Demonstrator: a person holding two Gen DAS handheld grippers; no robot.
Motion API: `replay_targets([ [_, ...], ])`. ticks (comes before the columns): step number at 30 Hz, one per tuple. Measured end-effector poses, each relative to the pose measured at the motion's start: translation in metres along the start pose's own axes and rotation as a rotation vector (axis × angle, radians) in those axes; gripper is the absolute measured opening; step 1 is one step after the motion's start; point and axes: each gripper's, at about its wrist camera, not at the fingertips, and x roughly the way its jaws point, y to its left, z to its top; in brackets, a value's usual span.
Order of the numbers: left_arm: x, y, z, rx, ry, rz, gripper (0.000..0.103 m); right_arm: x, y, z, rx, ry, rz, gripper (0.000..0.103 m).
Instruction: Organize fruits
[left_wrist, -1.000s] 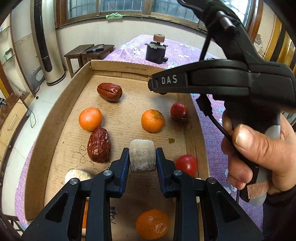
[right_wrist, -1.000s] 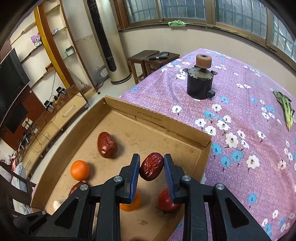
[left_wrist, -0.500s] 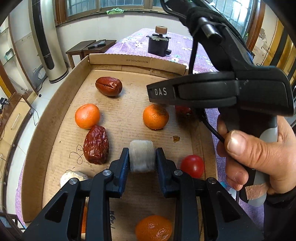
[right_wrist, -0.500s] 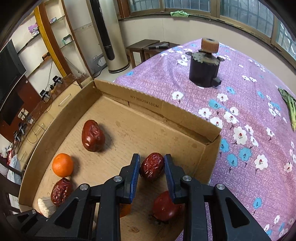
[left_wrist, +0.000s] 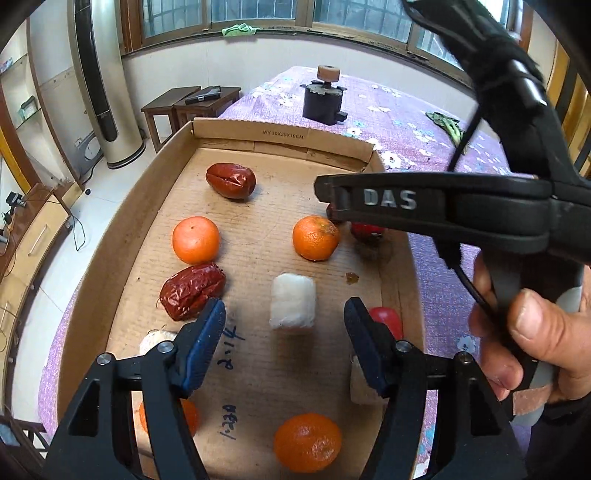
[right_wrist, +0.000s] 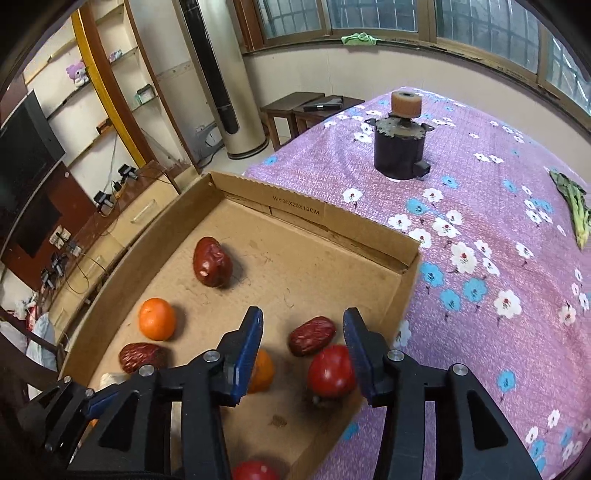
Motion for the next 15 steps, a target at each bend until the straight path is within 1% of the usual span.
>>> replay_targets([
  [4, -0.013, 0.002, -0.004, 0.0, -0.03, -0.007, 0.067, -0.021, 0.002, -0.009, 0.003, -0.03, 0.022, 0.047],
  [7, -0.02, 0.003, -0.009, 0.008, -0.045, -0.004, 0.068, -0.038, 0.003, -0.02, -0.005, -0.053, 0.041, 0.053],
  [9, -0.026, 0.005, -0.013, 0.014, -0.054, 0.003, 0.068, -0.047, 0.005, -0.028, -0.021, -0.063, 0.051, 0.054],
  [15, -0.039, 0.006, -0.027, 0.037, -0.067, 0.019, 0.069, -0.066, 0.01, -0.057, -0.103, -0.071, 0.073, 0.062],
])
